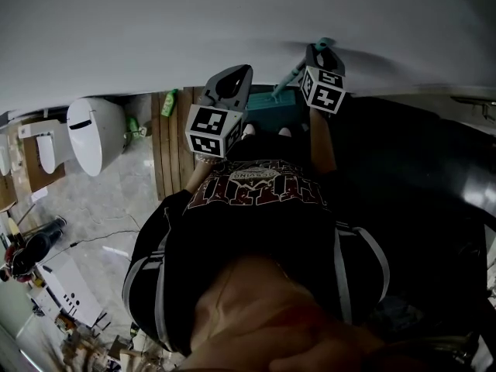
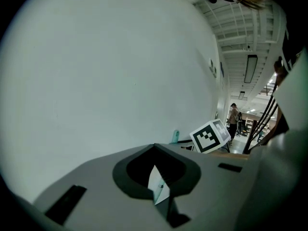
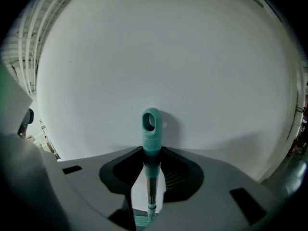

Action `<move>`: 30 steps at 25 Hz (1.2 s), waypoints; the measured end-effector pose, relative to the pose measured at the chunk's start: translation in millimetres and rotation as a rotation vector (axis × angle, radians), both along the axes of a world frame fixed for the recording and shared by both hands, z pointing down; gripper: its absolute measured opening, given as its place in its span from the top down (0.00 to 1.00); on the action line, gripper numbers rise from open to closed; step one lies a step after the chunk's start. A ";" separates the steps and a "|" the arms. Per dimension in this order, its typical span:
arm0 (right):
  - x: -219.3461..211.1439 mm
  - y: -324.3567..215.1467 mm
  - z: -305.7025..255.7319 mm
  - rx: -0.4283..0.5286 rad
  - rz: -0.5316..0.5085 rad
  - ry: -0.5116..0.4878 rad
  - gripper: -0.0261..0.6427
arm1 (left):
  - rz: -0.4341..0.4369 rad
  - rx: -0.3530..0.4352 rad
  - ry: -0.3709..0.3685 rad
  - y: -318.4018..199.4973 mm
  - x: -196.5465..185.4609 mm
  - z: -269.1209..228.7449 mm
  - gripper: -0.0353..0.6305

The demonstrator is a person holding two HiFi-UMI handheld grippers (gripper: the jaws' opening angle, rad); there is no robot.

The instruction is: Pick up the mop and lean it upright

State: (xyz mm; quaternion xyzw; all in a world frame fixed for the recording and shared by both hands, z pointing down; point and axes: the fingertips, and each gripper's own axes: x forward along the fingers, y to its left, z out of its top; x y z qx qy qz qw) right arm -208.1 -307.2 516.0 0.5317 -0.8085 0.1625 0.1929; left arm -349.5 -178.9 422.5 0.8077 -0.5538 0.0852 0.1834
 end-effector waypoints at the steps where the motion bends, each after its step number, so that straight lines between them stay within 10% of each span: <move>1: 1.6 0.8 -0.6 0.003 0.001 0.001 0.78 | -0.003 -0.002 0.002 1.0 0.7 0.0 0.88; 30: 32.8 100.1 -4.4 -0.025 -0.094 0.000 0.78 | 0.097 -0.020 0.043 16.9 59.8 9.6 0.88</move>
